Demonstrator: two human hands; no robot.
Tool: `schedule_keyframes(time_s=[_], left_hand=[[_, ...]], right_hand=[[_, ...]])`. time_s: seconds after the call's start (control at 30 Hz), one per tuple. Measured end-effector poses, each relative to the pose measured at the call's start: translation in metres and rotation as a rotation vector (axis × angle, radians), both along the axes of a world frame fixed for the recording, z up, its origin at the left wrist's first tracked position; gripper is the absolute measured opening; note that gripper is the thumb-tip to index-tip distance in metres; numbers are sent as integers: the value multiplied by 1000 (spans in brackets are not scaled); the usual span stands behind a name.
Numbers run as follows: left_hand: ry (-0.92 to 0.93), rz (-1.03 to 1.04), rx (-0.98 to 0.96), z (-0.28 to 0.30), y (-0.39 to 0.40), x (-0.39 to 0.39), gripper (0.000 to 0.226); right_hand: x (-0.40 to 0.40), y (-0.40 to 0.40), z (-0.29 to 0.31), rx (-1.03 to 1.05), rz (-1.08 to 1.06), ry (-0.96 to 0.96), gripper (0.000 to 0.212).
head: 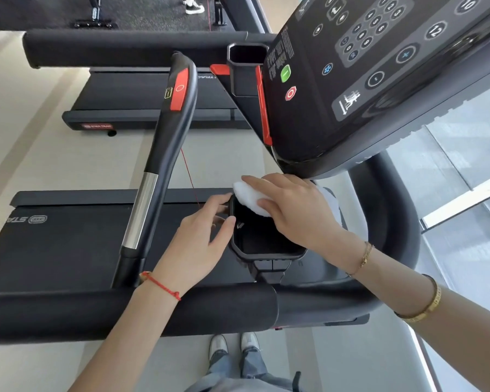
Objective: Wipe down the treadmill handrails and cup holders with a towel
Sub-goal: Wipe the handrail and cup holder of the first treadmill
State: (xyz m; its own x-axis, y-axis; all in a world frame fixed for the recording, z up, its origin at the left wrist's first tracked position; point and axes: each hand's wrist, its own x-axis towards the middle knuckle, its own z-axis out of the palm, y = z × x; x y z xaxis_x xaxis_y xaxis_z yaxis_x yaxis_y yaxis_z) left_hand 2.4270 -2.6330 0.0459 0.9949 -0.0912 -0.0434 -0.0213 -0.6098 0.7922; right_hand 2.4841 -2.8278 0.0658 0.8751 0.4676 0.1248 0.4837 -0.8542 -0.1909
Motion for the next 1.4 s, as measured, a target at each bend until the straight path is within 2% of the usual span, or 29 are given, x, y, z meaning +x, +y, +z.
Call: schedule_keyframes(time_s=[0.3,0.47,0.6,0.7,0.8,0.97,1.07,1.2,1.4], left_hand=[[-16,-13,13,1,1,1,42],[-31,-12,3,1,-1,0,39],[-27,-14,4,0,-1,0,39],[-24,-14,5,1,-2,0,39],[-13,-7,6,2,-1,0,40],[-11,-11,10,2,-1,0,39],[-10,-14,19,2,-2,0,39],[-1,-25,20,3,-2,-1,43],[-11,-34,25,4,-2,-1,42]], right_hand=[[-3,-6,-4,-13,-28,-2,48],[-26,-20,-10,281,-201,178,50],[-37,-19,-5,380,-274,316,57],[-16,-17,1,388,-339,415,50],[-16,-14,6,417,-365,417,44],[-59,-18,4,458,-392,420,56],[-41,-17,6,431,-423,456,52],[-19,-12,5,393,-443,409,43],[-64,-18,8,418,-484,500,49]])
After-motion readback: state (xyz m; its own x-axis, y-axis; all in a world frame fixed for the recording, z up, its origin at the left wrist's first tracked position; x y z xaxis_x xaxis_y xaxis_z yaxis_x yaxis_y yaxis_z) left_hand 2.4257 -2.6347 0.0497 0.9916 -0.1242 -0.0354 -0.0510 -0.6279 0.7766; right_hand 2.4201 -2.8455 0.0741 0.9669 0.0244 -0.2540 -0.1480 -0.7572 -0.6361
